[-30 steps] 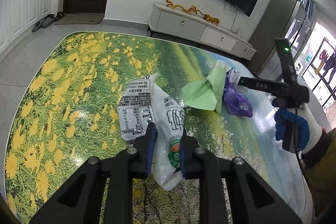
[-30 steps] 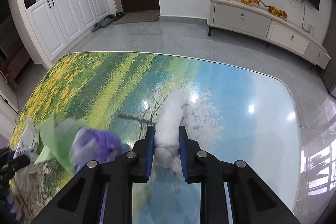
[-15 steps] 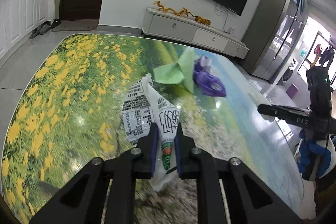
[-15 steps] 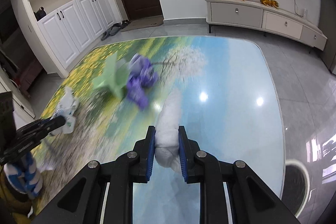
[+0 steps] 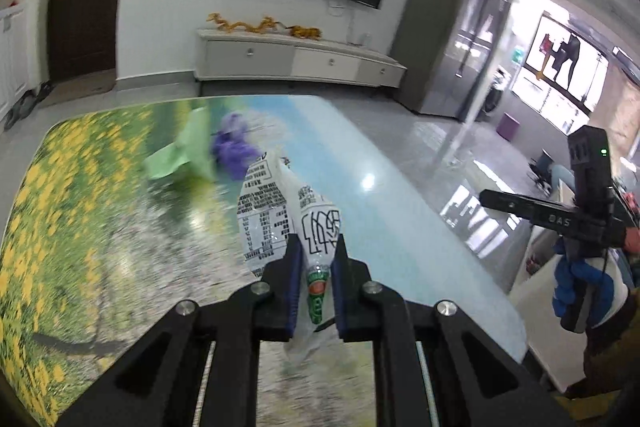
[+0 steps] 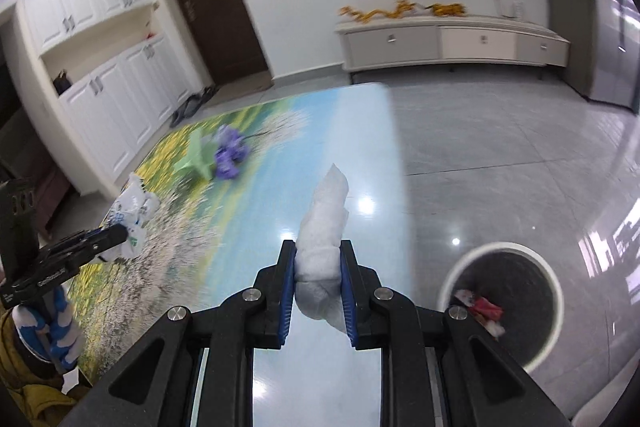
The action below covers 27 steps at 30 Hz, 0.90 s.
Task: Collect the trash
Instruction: 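Carry the white bag and tissue over the bin and open both grippers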
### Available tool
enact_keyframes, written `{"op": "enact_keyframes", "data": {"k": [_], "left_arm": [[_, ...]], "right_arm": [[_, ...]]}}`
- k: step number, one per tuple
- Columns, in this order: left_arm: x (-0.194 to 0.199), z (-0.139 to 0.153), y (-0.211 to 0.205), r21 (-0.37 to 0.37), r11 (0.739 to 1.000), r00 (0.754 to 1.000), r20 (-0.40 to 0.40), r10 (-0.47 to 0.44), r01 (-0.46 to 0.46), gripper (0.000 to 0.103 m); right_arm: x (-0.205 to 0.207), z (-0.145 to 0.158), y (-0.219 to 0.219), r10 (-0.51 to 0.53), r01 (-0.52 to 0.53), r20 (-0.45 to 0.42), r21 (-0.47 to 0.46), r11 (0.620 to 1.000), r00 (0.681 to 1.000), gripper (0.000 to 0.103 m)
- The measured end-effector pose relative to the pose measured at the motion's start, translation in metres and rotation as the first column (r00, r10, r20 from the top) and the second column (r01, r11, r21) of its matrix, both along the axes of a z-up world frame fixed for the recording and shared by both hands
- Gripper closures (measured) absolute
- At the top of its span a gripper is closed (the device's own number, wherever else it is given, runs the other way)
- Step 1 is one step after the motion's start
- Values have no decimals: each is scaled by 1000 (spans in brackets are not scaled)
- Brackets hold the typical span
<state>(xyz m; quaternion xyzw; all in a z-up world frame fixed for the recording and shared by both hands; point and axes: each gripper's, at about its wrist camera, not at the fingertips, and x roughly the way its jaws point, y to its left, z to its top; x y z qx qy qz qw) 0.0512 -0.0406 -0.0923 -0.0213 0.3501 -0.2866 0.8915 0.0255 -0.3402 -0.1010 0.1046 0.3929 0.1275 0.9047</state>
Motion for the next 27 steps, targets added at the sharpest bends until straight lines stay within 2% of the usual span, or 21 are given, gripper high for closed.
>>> {"op": "enact_keyframes", "data": {"k": [5, 9, 13, 16, 21, 23, 24, 25, 27], "left_arm": [[4, 25, -79, 7, 988, 988, -1, -157, 157, 90], [16, 28, -153, 61, 963, 965, -19, -261, 261, 90], [34, 12, -235, 100, 932, 935, -103, -340, 350, 90], [47, -10, -295, 133, 904, 909, -164, -383, 405, 89], [72, -44, -353, 116, 901, 888, -264, -377, 418, 86], [81, -54, -367, 102, 901, 878, -297, -377, 421, 81], [86, -57, -372, 91, 901, 872, -310, -379, 424, 70], [89, -59, -375, 84, 903, 871, -315, -377, 421, 53], [91, -59, -374, 78, 908, 878, -303, -372, 411, 43]], "right_arm": [[-16, -9, -60, -119, 119, -8, -15, 993, 993, 83], [-18, -25, -103, -201, 200, -44, -19, 980, 979, 83], [-15, -45, -141, -266, 268, -88, 8, 963, 960, 82], [-10, -60, -168, -304, 309, -128, 20, 951, 944, 81], [4, -86, -199, -342, 352, -184, 21, 936, 921, 80], [8, -95, -210, -360, 373, -206, 27, 928, 910, 75], [10, -99, -214, -370, 384, -216, 25, 923, 903, 65], [10, -103, -218, -381, 395, -222, 18, 919, 897, 59], [10, -108, -222, -396, 410, -233, 12, 912, 888, 59]]}}
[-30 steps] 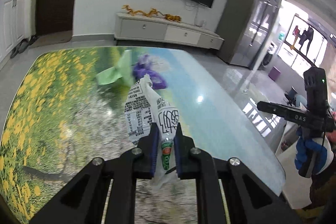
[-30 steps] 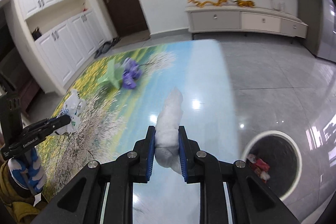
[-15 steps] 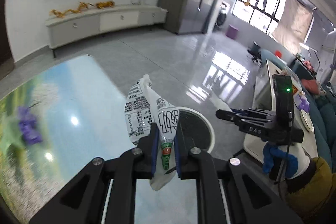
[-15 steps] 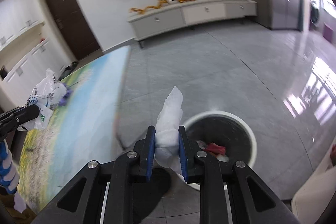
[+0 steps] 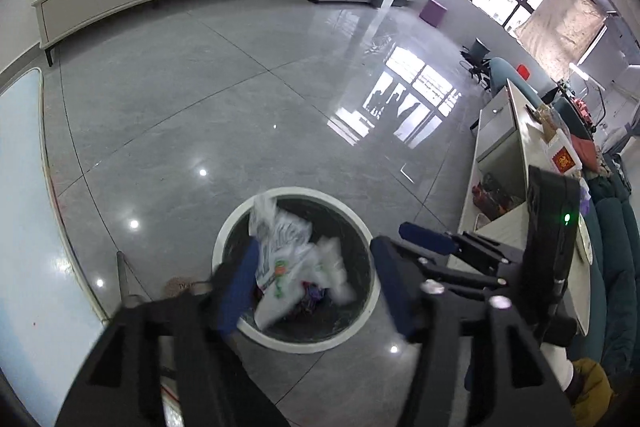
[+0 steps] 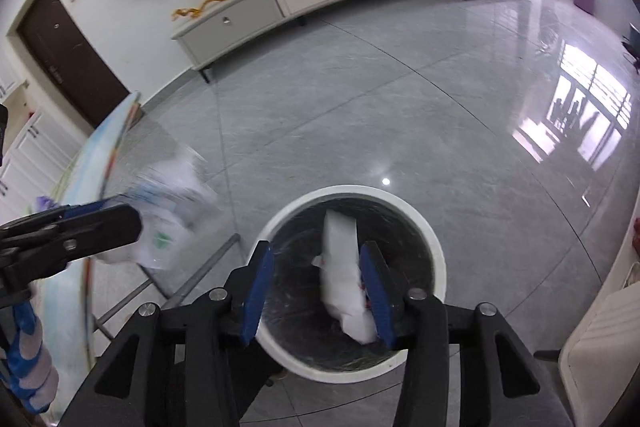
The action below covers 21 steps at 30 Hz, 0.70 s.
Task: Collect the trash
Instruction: 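Carry the white bag and tissue over the bin and open both grippers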
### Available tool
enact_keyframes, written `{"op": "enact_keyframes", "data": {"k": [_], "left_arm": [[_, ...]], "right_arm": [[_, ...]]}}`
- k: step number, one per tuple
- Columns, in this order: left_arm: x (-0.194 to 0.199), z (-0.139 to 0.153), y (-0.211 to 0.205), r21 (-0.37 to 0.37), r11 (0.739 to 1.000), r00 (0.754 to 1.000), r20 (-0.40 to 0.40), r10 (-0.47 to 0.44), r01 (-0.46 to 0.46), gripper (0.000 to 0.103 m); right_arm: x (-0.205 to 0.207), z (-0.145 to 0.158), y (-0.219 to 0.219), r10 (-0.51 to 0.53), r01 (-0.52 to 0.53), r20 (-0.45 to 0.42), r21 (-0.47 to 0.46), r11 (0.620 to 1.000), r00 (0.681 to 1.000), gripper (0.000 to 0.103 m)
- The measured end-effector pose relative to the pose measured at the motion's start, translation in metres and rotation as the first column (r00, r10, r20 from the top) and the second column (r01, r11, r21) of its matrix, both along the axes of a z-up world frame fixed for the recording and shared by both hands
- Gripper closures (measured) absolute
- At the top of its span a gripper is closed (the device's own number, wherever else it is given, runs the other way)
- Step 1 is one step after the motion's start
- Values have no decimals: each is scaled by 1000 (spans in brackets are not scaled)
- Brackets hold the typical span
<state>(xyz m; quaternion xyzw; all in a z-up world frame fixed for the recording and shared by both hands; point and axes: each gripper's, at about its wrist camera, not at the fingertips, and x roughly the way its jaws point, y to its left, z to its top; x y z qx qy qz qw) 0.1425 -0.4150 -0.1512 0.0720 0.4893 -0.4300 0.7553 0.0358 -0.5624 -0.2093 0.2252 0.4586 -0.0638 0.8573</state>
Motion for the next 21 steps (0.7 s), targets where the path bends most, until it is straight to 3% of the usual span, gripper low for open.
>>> {"op": "enact_keyframes", "data": {"k": [7, 13, 17, 21], "left_arm": [[-11, 21, 11, -22, 1000, 997, 70, -11, 12, 43], [-31, 60, 65, -80, 996, 981, 187, 55, -41, 43], [-44, 85, 120, -95, 988, 951, 273, 147, -125, 43], [-55, 106, 174, -71, 970, 900, 362, 243, -234, 43]], "right_arm": [[-6, 10, 4, -16, 16, 11, -12, 1000, 1000, 59], [-20, 47, 26, 9, -5, 76, -50, 999, 997, 59], [-26, 82, 54, 55, -43, 133, -90, 995, 990, 57], [-33, 117, 88, 107, -83, 199, -125, 989, 974, 51]]}}
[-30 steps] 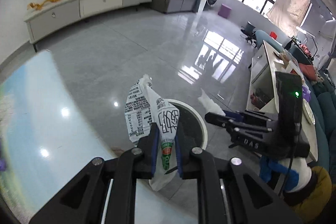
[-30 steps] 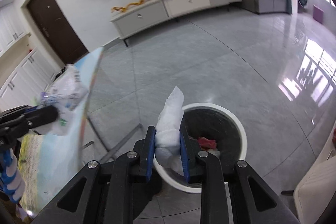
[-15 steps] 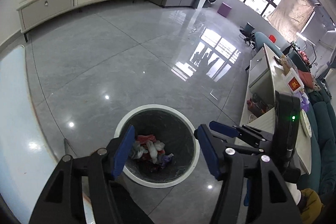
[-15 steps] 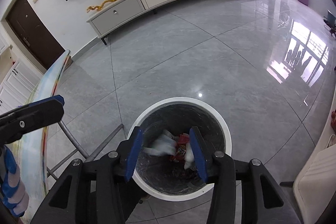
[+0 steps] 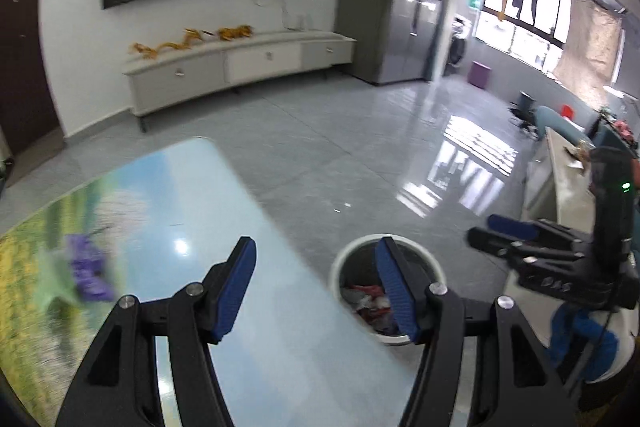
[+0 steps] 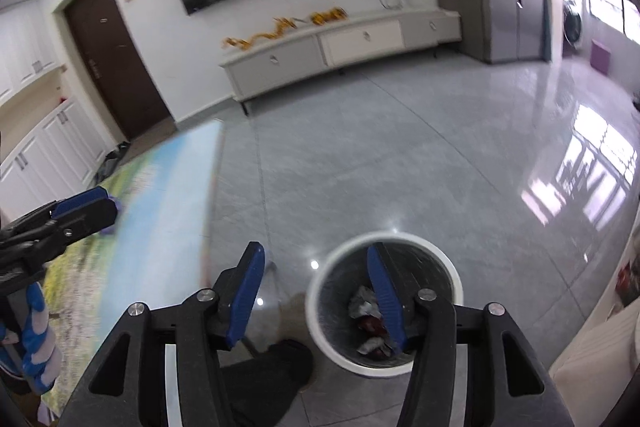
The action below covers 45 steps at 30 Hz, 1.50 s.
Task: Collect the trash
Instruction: 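Carry the white bag and tissue over the bin and open both grippers, then grasp the green paper with the left gripper while the right grasps the purple bag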
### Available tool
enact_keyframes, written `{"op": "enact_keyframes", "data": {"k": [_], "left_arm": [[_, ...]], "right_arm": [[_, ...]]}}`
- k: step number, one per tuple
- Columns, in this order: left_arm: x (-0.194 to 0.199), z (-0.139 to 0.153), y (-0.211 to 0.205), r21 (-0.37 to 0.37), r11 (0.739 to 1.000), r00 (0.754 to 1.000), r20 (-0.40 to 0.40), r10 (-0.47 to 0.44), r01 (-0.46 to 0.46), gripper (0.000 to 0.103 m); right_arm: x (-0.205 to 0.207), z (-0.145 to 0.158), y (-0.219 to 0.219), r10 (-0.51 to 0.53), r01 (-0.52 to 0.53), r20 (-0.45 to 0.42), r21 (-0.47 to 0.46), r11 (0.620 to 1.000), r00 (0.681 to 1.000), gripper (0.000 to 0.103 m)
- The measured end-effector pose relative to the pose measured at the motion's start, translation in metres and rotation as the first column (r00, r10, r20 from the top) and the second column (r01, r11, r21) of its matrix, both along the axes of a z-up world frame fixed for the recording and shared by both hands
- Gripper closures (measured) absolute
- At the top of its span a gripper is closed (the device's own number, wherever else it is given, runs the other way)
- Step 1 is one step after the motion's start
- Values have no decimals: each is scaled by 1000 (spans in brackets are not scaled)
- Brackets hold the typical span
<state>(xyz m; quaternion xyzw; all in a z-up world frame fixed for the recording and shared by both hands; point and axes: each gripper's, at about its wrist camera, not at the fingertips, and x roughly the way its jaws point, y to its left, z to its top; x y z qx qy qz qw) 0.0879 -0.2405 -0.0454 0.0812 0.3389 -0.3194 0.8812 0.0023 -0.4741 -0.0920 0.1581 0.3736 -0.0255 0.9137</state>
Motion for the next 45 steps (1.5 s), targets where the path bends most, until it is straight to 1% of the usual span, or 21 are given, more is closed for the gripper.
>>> {"op": "enact_keyframes", "data": {"k": [2, 5, 9, 12, 16, 21, 25, 31, 35, 39, 43, 45], "left_arm": [[-2, 8, 23, 19, 999, 998, 33, 47, -47, 43], [-10, 20, 54, 19, 994, 989, 99, 107, -110, 43], [-14, 31, 90, -15, 985, 978, 124, 170, -170, 42], [-16, 33, 116, -20, 976, 967, 135, 217, -216, 42], [-21, 34, 142, -29, 967, 955, 149, 255, -254, 42], [-20, 31, 172, -51, 957, 946, 147, 289, -284, 42], [-10, 25, 191, -58, 952, 942, 137, 305, -300, 43], [7, 9, 226, -55, 942, 936, 104, 335, -331, 42], [23, -6, 245, -39, 936, 933, 78, 352, -350, 42], [43, -23, 264, -19, 938, 937, 38, 346, -346, 42], [69, -41, 277, 13, 949, 949, 13, 316, -316, 42], [80, -45, 278, 15, 954, 954, 5, 301, -301, 42]], "right_arm": [[-2, 13, 14, 28, -27, 31, -2, 1000, 999, 49], [-2, 31, 39, 72, -71, 65, -12, 997, 995, 49], [-2, 51, 72, 137, -134, 104, -33, 990, 985, 48], [0, 59, 92, 176, -171, 124, -44, 984, 977, 48], [9, 64, 116, 214, -209, 141, -48, 977, 967, 48], [24, 61, 148, 258, -253, 124, -61, 966, 958, 48], [38, 55, 174, 286, -280, 97, -67, 958, 953, 48], [58, 46, 208, 334, -330, 61, -71, 941, 941, 48], [72, 38, 231, 370, -367, 36, -77, 927, 928, 48], [88, 29, 247, 406, -404, 13, -74, 912, 914, 48], [108, 17, 260, 438, -437, -7, -66, 897, 899, 48], [117, 10, 264, 448, -448, -14, -53, 892, 894, 48]]}}
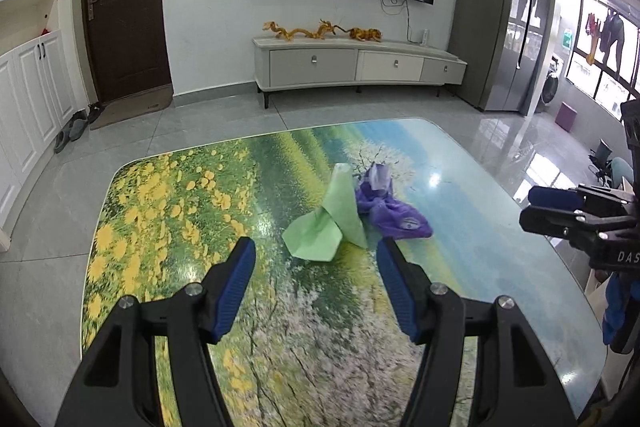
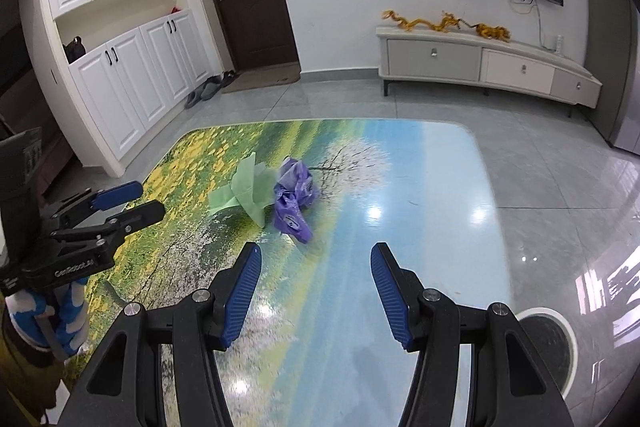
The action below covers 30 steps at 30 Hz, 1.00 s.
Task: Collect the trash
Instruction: 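Grasp the green paper with the left gripper while the right grasps the purple bag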
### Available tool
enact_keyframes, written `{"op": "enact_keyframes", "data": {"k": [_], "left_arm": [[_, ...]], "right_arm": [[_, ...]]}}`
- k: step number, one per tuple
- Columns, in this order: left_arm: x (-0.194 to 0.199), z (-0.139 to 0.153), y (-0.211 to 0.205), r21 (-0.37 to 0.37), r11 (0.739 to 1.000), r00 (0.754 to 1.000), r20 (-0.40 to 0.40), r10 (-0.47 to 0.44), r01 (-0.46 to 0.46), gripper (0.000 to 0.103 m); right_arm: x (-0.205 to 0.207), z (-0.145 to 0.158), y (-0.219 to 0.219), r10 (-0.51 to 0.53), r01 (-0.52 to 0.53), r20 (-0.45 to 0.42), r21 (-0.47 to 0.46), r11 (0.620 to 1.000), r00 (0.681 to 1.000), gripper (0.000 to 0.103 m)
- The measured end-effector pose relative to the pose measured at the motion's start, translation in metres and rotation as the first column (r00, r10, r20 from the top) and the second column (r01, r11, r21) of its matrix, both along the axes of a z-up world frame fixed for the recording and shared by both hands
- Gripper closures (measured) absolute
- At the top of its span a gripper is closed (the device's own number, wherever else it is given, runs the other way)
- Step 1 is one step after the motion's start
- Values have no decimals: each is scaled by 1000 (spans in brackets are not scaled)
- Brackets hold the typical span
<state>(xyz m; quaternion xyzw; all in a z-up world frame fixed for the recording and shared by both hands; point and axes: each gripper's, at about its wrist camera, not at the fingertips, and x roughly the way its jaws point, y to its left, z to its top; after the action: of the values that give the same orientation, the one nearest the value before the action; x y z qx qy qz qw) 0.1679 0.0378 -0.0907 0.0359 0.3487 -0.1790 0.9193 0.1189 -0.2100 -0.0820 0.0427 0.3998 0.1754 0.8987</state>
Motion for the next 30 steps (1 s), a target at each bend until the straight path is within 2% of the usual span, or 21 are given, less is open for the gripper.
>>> {"op": "enact_keyframes", "data": {"k": [7, 11, 14, 17, 19, 23, 24, 26, 28, 29, 30], "left_arm": [[45, -25, -14, 10, 996, 994, -55, -90, 91, 42], [70, -47, -27, -3, 991, 984, -118, -132, 132, 42], [82, -61, -31, 7, 992, 982, -145, -122, 124, 42], [87, -70, -27, -15, 994, 980, -167, -109, 108, 43], [86, -74, -25, -11, 995, 980, -176, -97, 97, 61], [81, -72, -16, -37, 996, 983, -163, -80, 75, 66], [79, -72, -15, -40, 997, 984, -159, -76, 71, 71], [76, -73, -11, -46, 997, 985, -157, -64, 58, 77], [71, -71, -8, -51, 998, 989, -142, -47, 40, 82], [68, -71, -6, -54, 998, 990, -135, -37, 30, 84], [67, -71, -3, -62, 998, 990, -135, -30, 21, 85]], "right_arm": [[24, -17, 13, 43, -44, -21, -6, 999, 999, 48], [42, -25, 20, 64, -64, -27, -14, 998, 998, 48], [55, -33, 27, 78, -78, -39, -20, 997, 996, 48], [69, -43, 37, 99, -101, -53, -26, 995, 994, 48], [77, -51, 43, 113, -115, -62, -26, 993, 992, 48], [92, -64, 57, 137, -139, -77, -24, 990, 988, 48], [95, -67, 59, 139, -142, -79, -26, 990, 987, 48], [100, -72, 61, 139, -142, -90, -19, 990, 986, 53], [102, -77, 63, 142, -144, -103, -10, 990, 985, 68], [102, -80, 62, 142, -144, -107, -6, 990, 984, 72], [100, -81, 61, 143, -144, -109, -2, 990, 984, 81]]}}
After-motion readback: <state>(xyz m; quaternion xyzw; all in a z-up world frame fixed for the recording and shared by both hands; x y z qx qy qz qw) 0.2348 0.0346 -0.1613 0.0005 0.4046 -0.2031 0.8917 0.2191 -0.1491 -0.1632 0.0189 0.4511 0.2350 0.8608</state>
